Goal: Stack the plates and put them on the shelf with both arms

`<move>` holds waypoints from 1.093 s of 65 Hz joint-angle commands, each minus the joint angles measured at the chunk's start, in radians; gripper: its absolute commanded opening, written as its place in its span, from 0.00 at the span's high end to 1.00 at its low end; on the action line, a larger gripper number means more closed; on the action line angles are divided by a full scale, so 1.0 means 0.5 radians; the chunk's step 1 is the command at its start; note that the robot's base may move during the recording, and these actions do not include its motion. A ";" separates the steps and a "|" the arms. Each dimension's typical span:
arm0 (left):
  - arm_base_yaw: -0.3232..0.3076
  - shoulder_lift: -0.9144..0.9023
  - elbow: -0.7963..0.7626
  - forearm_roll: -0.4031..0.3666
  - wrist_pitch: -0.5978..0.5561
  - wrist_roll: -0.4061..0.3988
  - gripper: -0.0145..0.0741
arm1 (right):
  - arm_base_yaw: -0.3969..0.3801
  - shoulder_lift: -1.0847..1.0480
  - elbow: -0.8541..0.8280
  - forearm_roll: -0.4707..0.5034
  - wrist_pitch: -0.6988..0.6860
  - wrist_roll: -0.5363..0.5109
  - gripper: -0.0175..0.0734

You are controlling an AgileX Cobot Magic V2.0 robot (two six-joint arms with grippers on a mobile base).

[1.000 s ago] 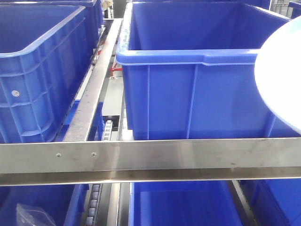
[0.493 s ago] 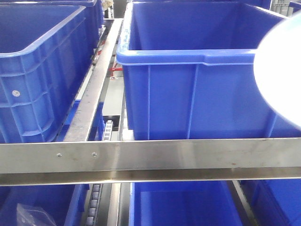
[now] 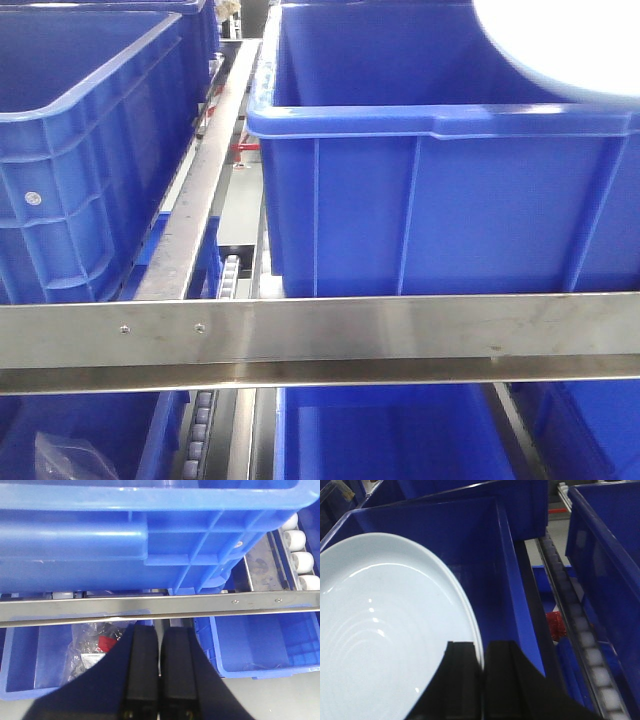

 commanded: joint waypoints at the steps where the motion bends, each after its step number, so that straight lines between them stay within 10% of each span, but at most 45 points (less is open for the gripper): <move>1: -0.001 0.002 -0.057 -0.010 -0.146 -0.019 0.74 | 0.002 0.249 -0.306 0.011 -0.246 -0.002 0.78; 12: -0.001 0.002 -0.057 -0.010 -0.146 -0.019 0.74 | 0.056 0.689 -0.692 0.011 -0.236 -0.002 0.68; 25: -0.001 0.002 -0.057 -0.010 -0.146 -0.019 0.74 | 0.134 1.054 -1.009 0.011 -0.189 -0.002 0.26; 39: -0.001 0.002 -0.057 -0.010 -0.146 -0.019 0.74 | 0.145 0.997 -0.946 0.011 -0.048 -0.002 0.36; 52: -0.001 0.002 -0.057 -0.010 -0.146 -0.019 0.74 | 0.145 0.530 -0.478 0.011 -0.064 -0.002 0.80; 71: -0.001 0.002 -0.057 -0.010 -0.146 -0.019 0.74 | 0.139 -0.464 0.419 0.011 -0.216 -0.002 0.79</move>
